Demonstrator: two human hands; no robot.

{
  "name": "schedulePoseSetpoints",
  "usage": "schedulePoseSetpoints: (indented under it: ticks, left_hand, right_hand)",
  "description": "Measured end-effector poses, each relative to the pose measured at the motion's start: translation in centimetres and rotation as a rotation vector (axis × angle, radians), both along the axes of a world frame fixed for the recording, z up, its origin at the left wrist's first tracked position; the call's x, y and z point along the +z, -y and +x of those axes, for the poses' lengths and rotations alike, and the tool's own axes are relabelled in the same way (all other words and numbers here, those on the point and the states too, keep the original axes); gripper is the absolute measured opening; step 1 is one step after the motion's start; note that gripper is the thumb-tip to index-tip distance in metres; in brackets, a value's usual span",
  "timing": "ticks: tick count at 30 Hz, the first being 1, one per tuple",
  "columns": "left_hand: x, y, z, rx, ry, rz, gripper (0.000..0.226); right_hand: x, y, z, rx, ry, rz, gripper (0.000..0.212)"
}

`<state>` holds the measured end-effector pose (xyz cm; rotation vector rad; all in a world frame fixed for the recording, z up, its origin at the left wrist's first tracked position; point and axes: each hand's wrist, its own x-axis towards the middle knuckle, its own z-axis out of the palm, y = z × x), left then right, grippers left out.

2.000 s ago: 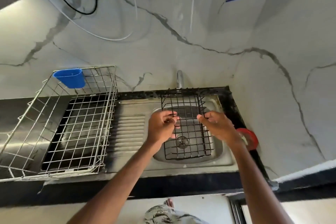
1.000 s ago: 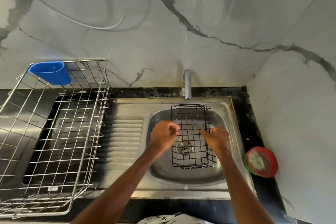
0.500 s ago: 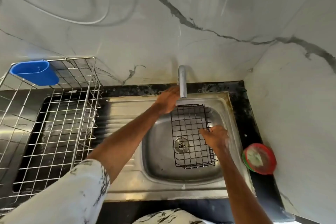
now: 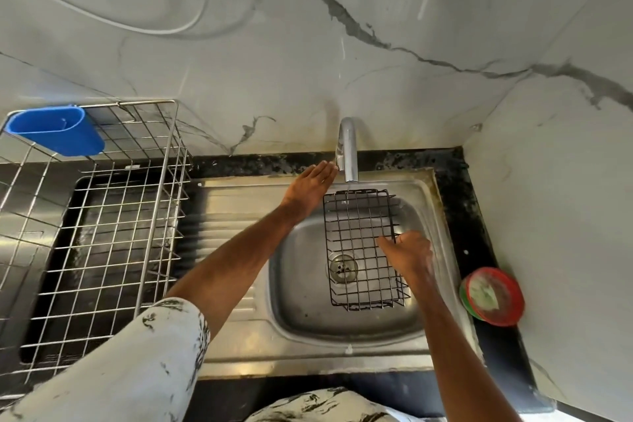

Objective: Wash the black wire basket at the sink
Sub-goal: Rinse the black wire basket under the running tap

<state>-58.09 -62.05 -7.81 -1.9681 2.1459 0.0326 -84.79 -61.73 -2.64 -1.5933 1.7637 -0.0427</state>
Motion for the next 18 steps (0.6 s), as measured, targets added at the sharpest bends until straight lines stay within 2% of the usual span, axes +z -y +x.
schedulePoseSetpoints:
  ticks: [6,9,11,12,14,15,16,18]
  left_hand:
    - [-1.5,0.0,0.7,0.016,-0.149,0.016,0.087]
    - [-1.3,0.0,1.1,0.035,-0.265,0.017,0.095]
    - [-0.4,-0.3,0.6,0.175,-0.521,0.012,0.095]
    - [-0.5,-0.6,0.2,0.306,-0.698,-0.018,0.087]
    - [-1.2,-1.6,-0.8,0.618,-1.033,-0.094,0.050]
    - [-1.2,-2.4,-1.1,0.769,-1.232,-0.054,0.031]
    - [-0.8,-2.9,-1.3,0.893,-1.467,0.051,0.030]
    - [0.5,-3.6,-1.2,0.989,-1.774,0.337,0.048]
  right_hand:
    - [0.7,0.1,0.7,0.011,-0.027,-0.030,0.047]
    - [0.7,0.2,1.1,0.038,-0.037,-0.037,0.046]
    - [0.6,0.3,0.8,0.045,-0.019,-0.035,0.043]
    - [0.5,0.3,0.5,0.040,0.006,-0.041,0.040]
    - [0.2,0.4,-0.6,0.045,0.058,-0.044,0.034]
    - [0.0,0.5,-1.0,0.062,0.073,-0.043,0.033]
    - [-0.1,0.6,-1.2,0.084,0.089,-0.048,0.033]
    - [0.1,0.8,-1.4,0.121,0.119,-0.061,0.028]
